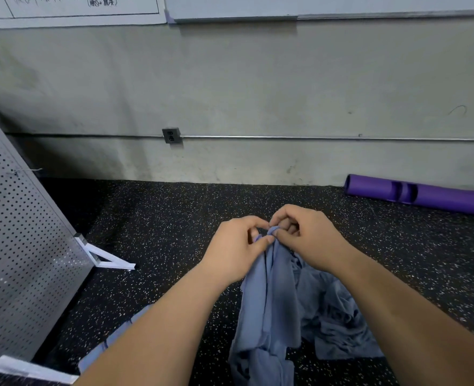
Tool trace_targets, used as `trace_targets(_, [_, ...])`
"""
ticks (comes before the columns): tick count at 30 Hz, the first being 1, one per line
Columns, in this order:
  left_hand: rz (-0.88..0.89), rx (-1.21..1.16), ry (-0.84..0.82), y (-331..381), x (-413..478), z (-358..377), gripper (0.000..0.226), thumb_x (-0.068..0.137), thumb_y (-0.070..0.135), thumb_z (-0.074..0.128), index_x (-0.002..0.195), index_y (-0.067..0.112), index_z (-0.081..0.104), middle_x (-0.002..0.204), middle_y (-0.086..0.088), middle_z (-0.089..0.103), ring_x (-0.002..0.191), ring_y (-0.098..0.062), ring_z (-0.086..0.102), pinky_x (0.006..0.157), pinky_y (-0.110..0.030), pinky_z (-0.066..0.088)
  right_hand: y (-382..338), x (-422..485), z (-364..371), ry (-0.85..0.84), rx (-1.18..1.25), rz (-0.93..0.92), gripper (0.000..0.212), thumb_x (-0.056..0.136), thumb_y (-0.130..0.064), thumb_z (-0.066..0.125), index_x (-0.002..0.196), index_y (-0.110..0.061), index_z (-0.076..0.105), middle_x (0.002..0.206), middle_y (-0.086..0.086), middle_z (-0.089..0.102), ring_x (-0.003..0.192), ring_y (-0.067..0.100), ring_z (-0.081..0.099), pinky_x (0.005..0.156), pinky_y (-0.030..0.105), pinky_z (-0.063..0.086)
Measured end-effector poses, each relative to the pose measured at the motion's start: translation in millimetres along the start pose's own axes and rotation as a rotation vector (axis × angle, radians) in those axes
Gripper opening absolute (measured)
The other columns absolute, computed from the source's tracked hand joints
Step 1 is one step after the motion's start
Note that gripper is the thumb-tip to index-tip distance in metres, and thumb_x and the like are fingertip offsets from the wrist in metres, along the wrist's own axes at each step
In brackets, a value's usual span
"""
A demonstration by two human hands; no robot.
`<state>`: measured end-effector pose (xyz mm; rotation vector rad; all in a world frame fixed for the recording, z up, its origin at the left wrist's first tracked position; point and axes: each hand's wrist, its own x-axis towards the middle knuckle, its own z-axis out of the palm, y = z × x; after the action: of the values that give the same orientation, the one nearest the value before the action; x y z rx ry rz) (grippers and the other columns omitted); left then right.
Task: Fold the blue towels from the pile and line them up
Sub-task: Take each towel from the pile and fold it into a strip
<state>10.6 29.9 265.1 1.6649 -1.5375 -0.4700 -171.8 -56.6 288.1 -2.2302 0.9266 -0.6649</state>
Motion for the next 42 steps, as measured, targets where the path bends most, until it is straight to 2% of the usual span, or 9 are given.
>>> trace_targets(4, [-0.013,0.041,0.02,-2,1,-1,0.008,0.094,0.031,0.078,0.086,0.03,0.077,0.072,0.007,0.07,0.065,-0.01,0.06,0.061,-0.024,0.047,-2,-2,1,0.006,0.0,0.003,0.02,0.087,-0.015,0.076,0.09,-0.034,0.068,0.08,-0.01,0.071,0.07,0.011,0.065,0.07,0.033,0.058])
trace_targets(12, [-0.015,0.002,0.088,-6,4,-8,0.007,0.095,0.027,0.077,0.088,0.028,0.079,0.072,0.008,0.07,0.067,-0.004,0.06,0.065,-0.02,0.047,12,3,0,0.04,-0.309,0.187,0.01,0.075,-0.028,0.074,0.08,-0.033,0.067,0.071,-0.016,0.069,0.07,0.0,0.064,0.072,0.035,0.059])
trace_targets(16, [-0.068,-0.03,0.185,-12,7,-16,0.007,0.095,0.027,0.076,0.09,0.028,0.079,0.073,0.009,0.069,0.064,-0.003,0.057,0.064,-0.019,0.045,21,6,-9,0.086,-0.337,0.256,0.007,0.075,-0.031,0.074,0.075,-0.034,0.068,0.071,-0.018,0.07,0.072,0.001,0.065,0.071,0.034,0.059])
trace_targets(22, [-0.19,0.034,0.29,-22,8,-26,0.009,0.097,0.028,0.073,0.088,0.03,0.076,0.08,0.016,0.072,0.077,-0.003,0.066,0.074,-0.027,0.054,35,7,-22,0.118,-0.314,0.27,0.01,0.078,-0.029,0.077,0.075,-0.037,0.071,0.073,-0.019,0.071,0.073,0.0,0.066,0.074,0.033,0.059])
trace_targets(26, [-0.197,0.088,0.213,-22,6,-22,0.006,0.096,0.031,0.074,0.101,0.033,0.076,0.079,0.014,0.069,0.077,-0.002,0.065,0.072,-0.024,0.049,33,8,-22,0.095,-0.128,0.145,0.017,0.09,-0.018,0.077,0.085,-0.034,0.075,0.076,-0.016,0.072,0.068,-0.001,0.062,0.065,0.009,0.046])
trace_targets(33, [-0.001,0.009,0.034,-12,4,-4,0.034,0.092,0.034,0.081,0.125,0.037,0.074,0.076,0.009,0.068,0.07,-0.002,0.062,0.071,-0.019,0.048,16,6,-9,-0.045,0.039,0.032,0.012,0.098,-0.022,0.073,0.092,-0.031,0.077,0.081,-0.005,0.073,0.066,0.006,0.057,0.067,0.026,0.05])
trace_targets(35, [0.01,0.007,0.018,-10,4,-1,0.029,0.092,0.034,0.08,0.121,0.036,0.076,0.076,0.009,0.067,0.067,-0.001,0.059,0.068,-0.018,0.046,14,6,-6,-0.091,0.067,0.012,0.012,0.098,-0.022,0.072,0.093,-0.031,0.078,0.078,-0.005,0.071,0.064,0.006,0.053,0.065,0.026,0.047])
trace_targets(38, [0.002,0.02,0.006,-10,4,0,0.003,0.093,0.034,0.08,0.096,0.032,0.079,0.075,0.008,0.069,0.066,-0.003,0.058,0.065,-0.024,0.048,12,4,-5,-0.109,0.058,0.016,0.011,0.097,-0.025,0.073,0.094,-0.034,0.078,0.081,-0.004,0.072,0.065,0.005,0.054,0.065,0.031,0.051])
trace_targets(42, [-0.03,-0.048,0.019,-10,3,-2,0.013,0.094,0.032,0.079,0.082,0.029,0.074,0.071,0.003,0.068,0.061,-0.004,0.054,0.062,-0.029,0.05,12,4,-7,-0.101,-0.016,0.051,0.013,0.093,-0.021,0.074,0.089,-0.034,0.077,0.079,-0.012,0.073,0.067,0.001,0.06,0.069,0.027,0.056])
